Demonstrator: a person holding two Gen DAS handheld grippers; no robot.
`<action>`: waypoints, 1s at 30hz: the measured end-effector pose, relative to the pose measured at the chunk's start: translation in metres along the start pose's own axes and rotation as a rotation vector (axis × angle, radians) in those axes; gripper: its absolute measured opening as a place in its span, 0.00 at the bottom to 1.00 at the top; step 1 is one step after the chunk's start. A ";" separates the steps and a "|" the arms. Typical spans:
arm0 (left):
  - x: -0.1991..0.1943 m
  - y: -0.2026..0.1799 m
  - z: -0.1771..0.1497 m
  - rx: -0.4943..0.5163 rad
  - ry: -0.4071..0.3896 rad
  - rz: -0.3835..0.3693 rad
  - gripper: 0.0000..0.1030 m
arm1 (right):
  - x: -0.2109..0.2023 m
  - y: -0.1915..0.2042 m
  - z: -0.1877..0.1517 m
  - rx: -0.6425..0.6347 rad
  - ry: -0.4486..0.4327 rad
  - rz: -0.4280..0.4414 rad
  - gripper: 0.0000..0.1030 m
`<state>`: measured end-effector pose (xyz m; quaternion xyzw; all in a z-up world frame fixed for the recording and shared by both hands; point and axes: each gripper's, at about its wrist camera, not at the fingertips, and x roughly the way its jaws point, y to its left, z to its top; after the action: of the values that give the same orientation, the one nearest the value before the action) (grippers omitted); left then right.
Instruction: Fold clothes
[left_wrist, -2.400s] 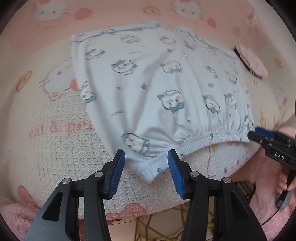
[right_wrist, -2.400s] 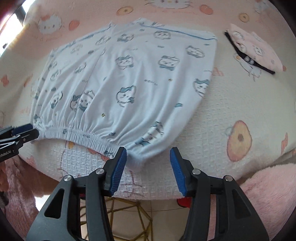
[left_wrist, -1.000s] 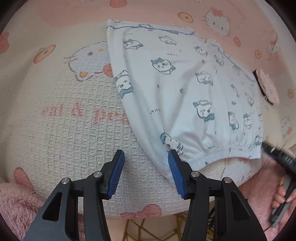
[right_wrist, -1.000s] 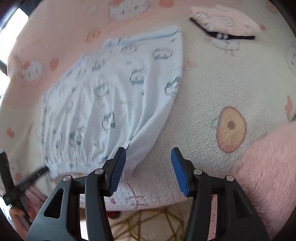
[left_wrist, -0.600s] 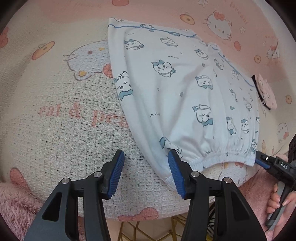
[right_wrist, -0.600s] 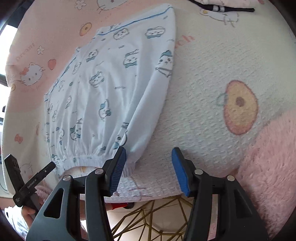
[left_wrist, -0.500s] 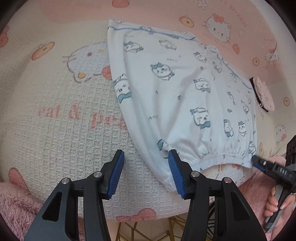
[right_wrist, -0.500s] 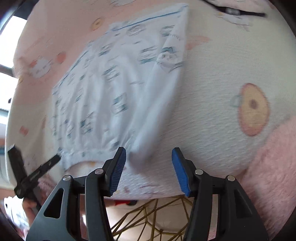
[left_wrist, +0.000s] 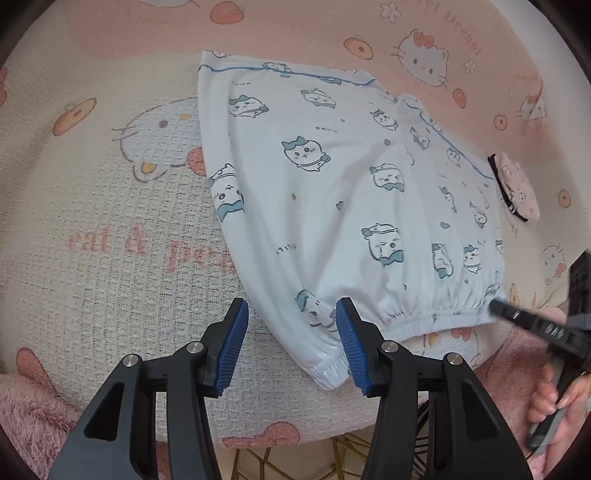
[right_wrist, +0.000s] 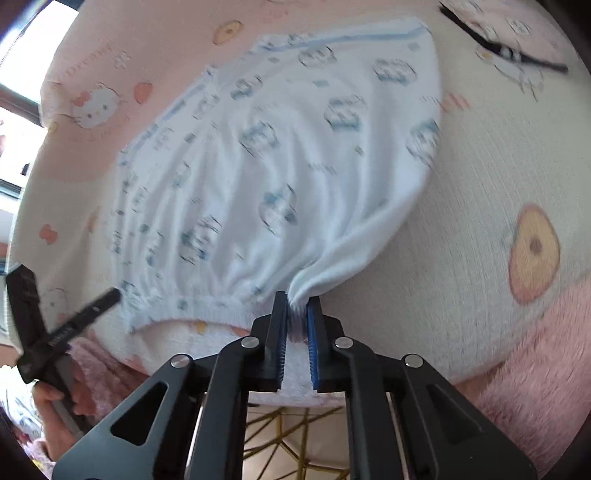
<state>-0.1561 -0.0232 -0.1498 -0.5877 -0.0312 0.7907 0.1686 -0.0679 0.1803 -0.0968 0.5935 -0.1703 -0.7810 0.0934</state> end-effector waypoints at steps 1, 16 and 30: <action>0.002 -0.001 0.002 0.003 0.002 0.004 0.50 | -0.002 0.006 0.006 -0.023 -0.010 -0.004 0.08; 0.005 0.010 0.017 -0.028 0.004 -0.018 0.50 | 0.027 0.111 0.005 -0.382 0.129 -0.022 0.08; -0.010 0.018 0.019 -0.063 -0.028 -0.149 0.50 | -0.024 0.081 -0.005 -0.213 0.028 0.055 0.37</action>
<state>-0.1752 -0.0403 -0.1390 -0.5777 -0.1020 0.7826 0.2082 -0.0609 0.1129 -0.0460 0.5861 -0.1016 -0.7835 0.1797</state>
